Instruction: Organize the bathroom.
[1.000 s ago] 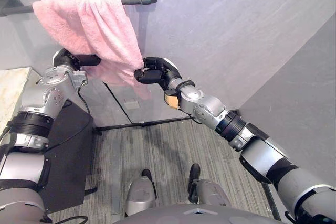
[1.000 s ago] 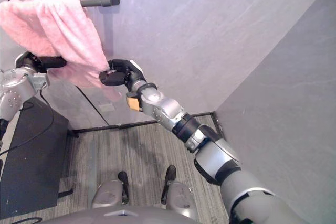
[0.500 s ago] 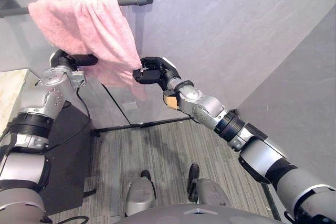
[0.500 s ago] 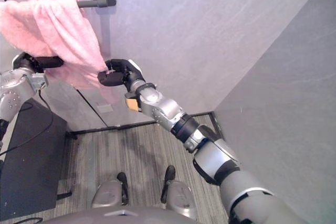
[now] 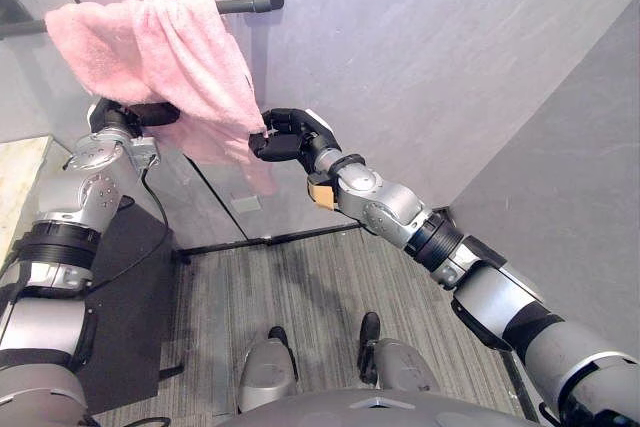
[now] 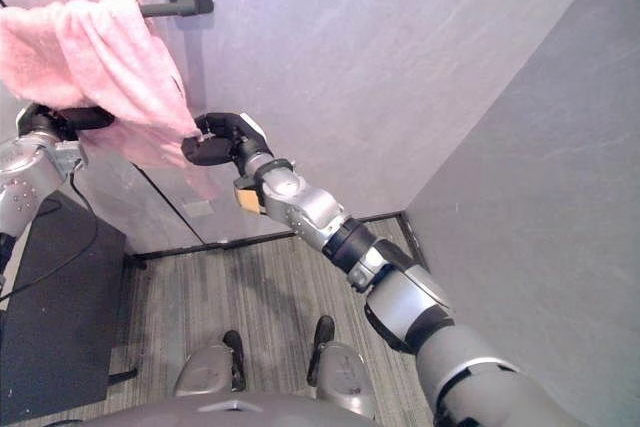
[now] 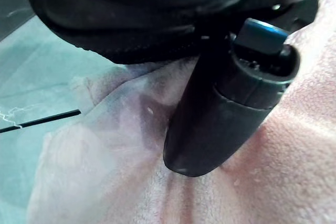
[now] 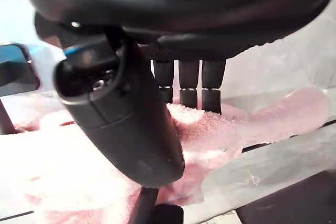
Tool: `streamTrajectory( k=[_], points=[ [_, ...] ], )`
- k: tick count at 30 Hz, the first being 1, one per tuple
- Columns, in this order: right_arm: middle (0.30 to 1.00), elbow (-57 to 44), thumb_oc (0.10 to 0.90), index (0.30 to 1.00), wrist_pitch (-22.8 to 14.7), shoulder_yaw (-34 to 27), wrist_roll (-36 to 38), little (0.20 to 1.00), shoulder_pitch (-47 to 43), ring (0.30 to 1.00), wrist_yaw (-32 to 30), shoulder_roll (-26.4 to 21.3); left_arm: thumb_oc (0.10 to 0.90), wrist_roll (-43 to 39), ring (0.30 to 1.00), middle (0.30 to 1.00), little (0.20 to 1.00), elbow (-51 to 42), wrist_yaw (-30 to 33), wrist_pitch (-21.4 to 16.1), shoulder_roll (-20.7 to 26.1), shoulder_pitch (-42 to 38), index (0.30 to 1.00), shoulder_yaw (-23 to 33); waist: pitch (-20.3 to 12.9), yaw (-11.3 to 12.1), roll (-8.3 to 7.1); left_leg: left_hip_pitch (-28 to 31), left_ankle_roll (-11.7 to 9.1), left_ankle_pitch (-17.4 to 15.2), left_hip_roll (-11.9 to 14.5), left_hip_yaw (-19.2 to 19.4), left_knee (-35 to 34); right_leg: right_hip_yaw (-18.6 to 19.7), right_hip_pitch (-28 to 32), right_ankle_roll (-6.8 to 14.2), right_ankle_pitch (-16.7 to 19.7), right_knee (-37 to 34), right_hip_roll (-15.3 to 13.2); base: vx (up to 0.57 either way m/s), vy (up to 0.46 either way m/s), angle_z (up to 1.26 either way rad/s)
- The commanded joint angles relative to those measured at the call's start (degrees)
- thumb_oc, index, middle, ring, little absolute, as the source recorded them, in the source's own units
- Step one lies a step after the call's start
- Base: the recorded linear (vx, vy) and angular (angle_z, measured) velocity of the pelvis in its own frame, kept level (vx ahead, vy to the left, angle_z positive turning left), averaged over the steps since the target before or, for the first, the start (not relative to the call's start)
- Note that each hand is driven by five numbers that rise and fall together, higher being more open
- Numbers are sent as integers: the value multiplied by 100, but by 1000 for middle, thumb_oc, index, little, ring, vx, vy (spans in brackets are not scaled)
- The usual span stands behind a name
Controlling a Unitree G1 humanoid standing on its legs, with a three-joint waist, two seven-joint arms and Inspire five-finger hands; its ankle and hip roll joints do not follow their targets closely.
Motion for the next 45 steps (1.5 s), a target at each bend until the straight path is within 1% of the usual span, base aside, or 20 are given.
streamTrajectory(
  k=[1,4,7,8,9,12,13,15,16,20,24,25,28,30,34,35,40,45],
  points=[
    [300,-37,400,300,-488,-233,-274,300,-489,300,7,33,400,250,300,300,300,1078,997,-891,887,107,300,1596,-529,259,174,238,35,-223,91,-18,240,214,179,778,-679,204,-601,0,0,0],
    [300,11,400,300,-431,-303,-289,300,-551,300,65,-12,400,-66,300,300,300,1290,748,-817,448,502,300,1733,-488,254,176,231,51,-227,84,-63,225,220,145,764,-703,225,-584,0,0,0],
    [300,8,400,300,-415,-317,-293,300,-558,300,83,-23,400,-85,300,300,300,1290,733,-831,401,540,300,1752,-482,249,180,225,51,-227,81,-66,225,221,139,764,-702,226,-582,-11,9,2],
    [300,-1,400,300,-357,-377,-357,300,-577,300,150,-46,400,-393,300,300,300,1321,772,-873,182,700,300,1808,-430,239,193,194,57,-230,71,-70,235,233,98,762,-697,241,-577,-47,36,8],
    [300,10,400,300,-353,-394,-384,300,-578,300,162,-45,400,-478,300,300,300,1332,820,-875,75,781,300,1851,-397,237,193,192,60,-230,68,-68,241,241,82,763,-689,255,-581,-59,43,7],
    [300,40,400,300,-362,-424,-418,300,-591,300,187,-65,400,-548,300,300,300,1369,990,-1051,-104,956,300,1911,-348,245,194,170,70,-227,51,-91,243,246,48,770,-691,286,-590,-12,7,1],
    [300,70,400,300,-361,-460,-442,300,-609,300,239,-76,400,-519,300,300,300,1385,1049,-1162,-170,1058,300,1958,-326,247,192,156,68,-229,43,-98,249,257,28,772,-691,297,-588,-35,16,-1],
    [300,64,400,300,-354,-474,-487,300,-619,300,272,-80,400,-473,300,300,300,1403,1076,-1226,-191,1125,300,2002,-301,236,194,141,74,-224,38,-92,240,264,2,771,-690,304,-587,-34,15,-2],
    [300,85,400,300,-370,-475,-484,300,-641,300,282,-92,400,-411,300,300,300,1449,1117,-1343,-224,1162,300,2002,-284,227,190,132,77,-217,32,-87,228,272,-19,770,-684,303,-585,-26,10,-4],
    [300,129,400,300,-426,-467,-489,300,-676,300,304,-141,400,-292,300,300,300,1550,1086,-1586,-227,1255,300,2034,-262,216,190,116,83,-210,21,-88,202,299,-65,772,-673,300,-578,-5,2,-1],
    [300,187,400,300,-449,-479,-469,300,-689,300,315,-163,400,-104,300,300,300,1575,1223,-1778,-260,1242,300,2023,-257,200,183,127,83,-201,15,-66,161,312,-73,767,-674,289,-567,0,0,0],
    [300,187,400,300,-449,-479,-469,300,-689,300,315,-163,400,-104,300,300,300,1575,1223,-1778,-260,1242,300,2023,-257,200,183,127,83,-201,15,-66,161,312,-73,767,-674,289,-567,0,0,0],
    [300,263,400,300,-448,-467,-577,300,-706,300,275,-194,400,218,300,300,300,1509,1533,-2044,-227,1233,300,2058,-269,191,178,119,83,-186,-2,-55,130,333,-95,762,-674,284,-553,0,0,0],
    [300,317,400,300,-465,-439,-652,300,-725,300,250,-240,400,424,300,300,300,1512,1625,-2084,-114,1222,300,2100,-283,187,179,121,85,-191,-4,-46,132,345,-108,759,-674,293,-550,3,-1,-2],
    [300,328,400,300,-384,-405,-819,300,-747,300,175,-289,400,598,300,300,300,1554,1684,-2170,73,1173,300,2112,-301,178,188,142,93,-201,-12,-33,116,364,-101,760,-672,286,-552,13,-3,-4],
    [300,344,400,300,-385,-398,-840,300,-753,300,162,-303,400,593,300,300,300,1567,1685,-2159,113,1151,300,2106,-303,178,190,146,95,-200,-15,-31,109,361,-98,760,-668,281,-555,14,-1,-4],
    [300,516,400,300,-335,-419,-1109,300,-835,300,-309,-409,400,552,300,300,300,1732,1709,-2190,364,1003,300,2109,-314,149,223,157,97,-186,-43,-4,56,367,-112,754,-649,248,-555,0,0,0],
    [300,705,400,300,-349,-519,-1335,300,-978,300,-369,-673,400,524,300,300,300,1930,1665,-2242,562,886,300,2151,-288,113,247,141,111,-188,-59,30,48,394,-149,758,-655,265,-557,-8,5,-3]
  ],
)
